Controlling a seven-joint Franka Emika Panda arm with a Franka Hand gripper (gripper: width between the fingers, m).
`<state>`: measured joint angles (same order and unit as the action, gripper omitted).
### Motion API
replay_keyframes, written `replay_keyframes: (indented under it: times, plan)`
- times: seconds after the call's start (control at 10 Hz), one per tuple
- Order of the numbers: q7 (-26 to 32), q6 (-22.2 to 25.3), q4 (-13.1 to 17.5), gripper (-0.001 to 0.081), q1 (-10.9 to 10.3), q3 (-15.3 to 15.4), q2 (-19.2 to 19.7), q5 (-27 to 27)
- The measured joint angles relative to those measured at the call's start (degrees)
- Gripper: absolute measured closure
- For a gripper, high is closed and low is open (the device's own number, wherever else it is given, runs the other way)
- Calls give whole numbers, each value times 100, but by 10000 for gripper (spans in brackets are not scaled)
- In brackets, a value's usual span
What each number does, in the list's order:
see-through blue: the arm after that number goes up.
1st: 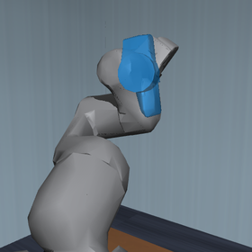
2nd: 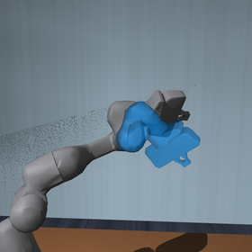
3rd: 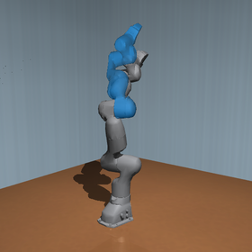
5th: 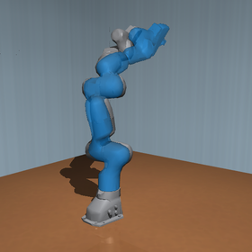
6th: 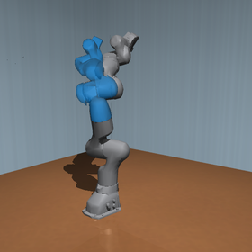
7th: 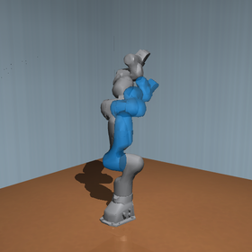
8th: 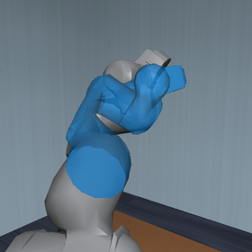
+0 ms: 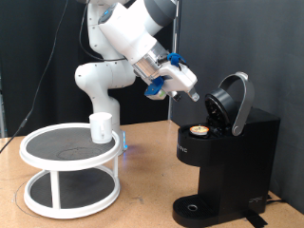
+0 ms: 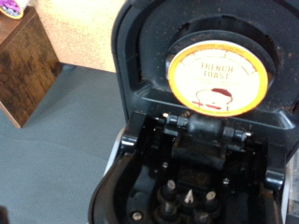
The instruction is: Make a cup of coffee with the keurig machine
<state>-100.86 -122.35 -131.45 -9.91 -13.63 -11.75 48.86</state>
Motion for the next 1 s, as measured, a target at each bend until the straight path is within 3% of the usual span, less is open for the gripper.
replay_keyframes:
  times: [0.6, 1.0]
  plan:
    - [-146, 989, 386, 72, 0, -80, -342, 511]
    - [-487, 1142, 522, 72, -1, -71, -638, 485]
